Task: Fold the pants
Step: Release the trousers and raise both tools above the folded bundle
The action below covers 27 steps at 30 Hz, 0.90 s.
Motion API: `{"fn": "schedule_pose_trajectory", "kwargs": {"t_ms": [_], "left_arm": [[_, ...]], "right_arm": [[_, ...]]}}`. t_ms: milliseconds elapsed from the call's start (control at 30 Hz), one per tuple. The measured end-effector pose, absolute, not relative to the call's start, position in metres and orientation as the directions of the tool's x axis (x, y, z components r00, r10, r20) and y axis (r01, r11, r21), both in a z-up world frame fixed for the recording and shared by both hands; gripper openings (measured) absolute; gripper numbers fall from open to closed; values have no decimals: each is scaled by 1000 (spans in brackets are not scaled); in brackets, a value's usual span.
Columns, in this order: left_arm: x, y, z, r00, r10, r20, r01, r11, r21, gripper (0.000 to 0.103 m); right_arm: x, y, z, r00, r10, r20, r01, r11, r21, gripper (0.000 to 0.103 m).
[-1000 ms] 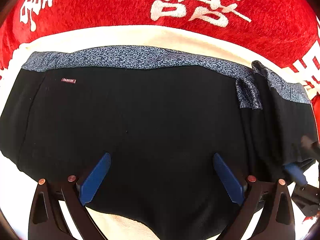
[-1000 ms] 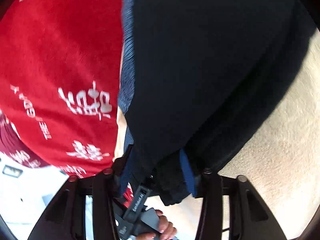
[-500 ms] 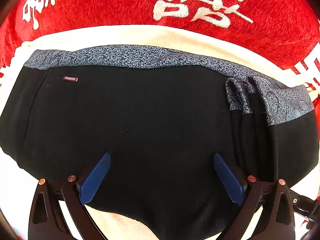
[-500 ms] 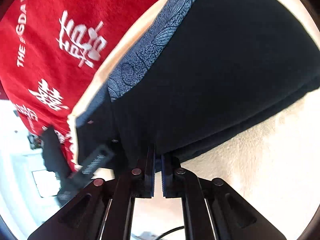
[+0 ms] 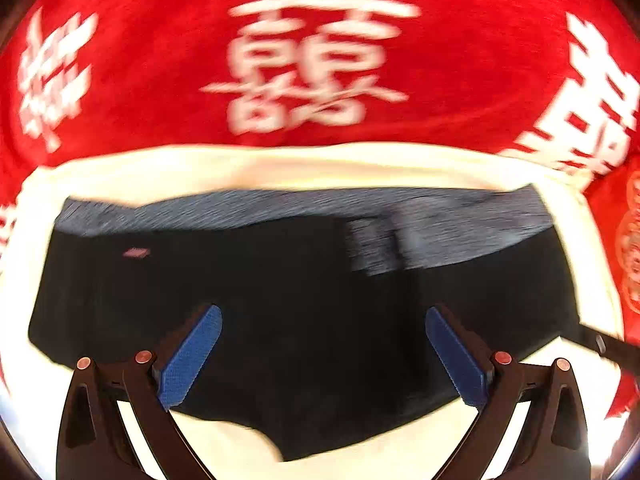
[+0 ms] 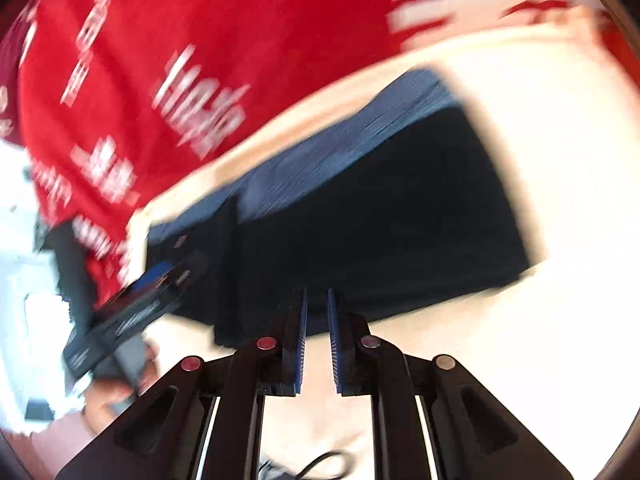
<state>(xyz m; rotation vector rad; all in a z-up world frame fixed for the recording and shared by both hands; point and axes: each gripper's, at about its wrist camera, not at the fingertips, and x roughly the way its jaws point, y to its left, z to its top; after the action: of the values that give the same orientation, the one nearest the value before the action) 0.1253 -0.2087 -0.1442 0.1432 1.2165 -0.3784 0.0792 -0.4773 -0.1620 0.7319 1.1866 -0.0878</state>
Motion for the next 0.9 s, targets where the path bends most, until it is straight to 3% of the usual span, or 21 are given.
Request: {"fn": "schedule_pose_trajectory", "kwargs": {"t_ms": [100,200,300,367,667,700,800,900], "left_arm": [[120,-249,-143,247,-278,-928,409,898,-161,103],[112,-282,-160,211,-282,-936,440,882,-167,103],[113,-294,-196,198,-179,-964,430,899,-79,103],[114,-282,-214,165,-180,-970,376,920,-107,103],[101,-243,-182,176,-55,-983,299,954,0,103],[95,-239,-176,175,-39,-984,289,957,13,103],[76,-225,-158,142,4,-990,261,964,41,103],[55,-217,-138,135,16,-991,245,968,49,103]], "right_arm": [[87,-506,-164,380,220,-898,478,785,395,14],[97,-521,-171,374,225,-899,465,794,392,14],[102,-520,-185,342,237,-909,434,818,377,13],[102,-516,-192,339,269,-901,428,809,403,13],[88,-488,-182,275,328,-904,350,842,411,14],[85,-482,-176,262,322,-910,323,859,397,20],[73,-471,-158,238,320,-917,275,883,380,58],[58,-467,-139,233,343,-910,255,882,398,67]]}}
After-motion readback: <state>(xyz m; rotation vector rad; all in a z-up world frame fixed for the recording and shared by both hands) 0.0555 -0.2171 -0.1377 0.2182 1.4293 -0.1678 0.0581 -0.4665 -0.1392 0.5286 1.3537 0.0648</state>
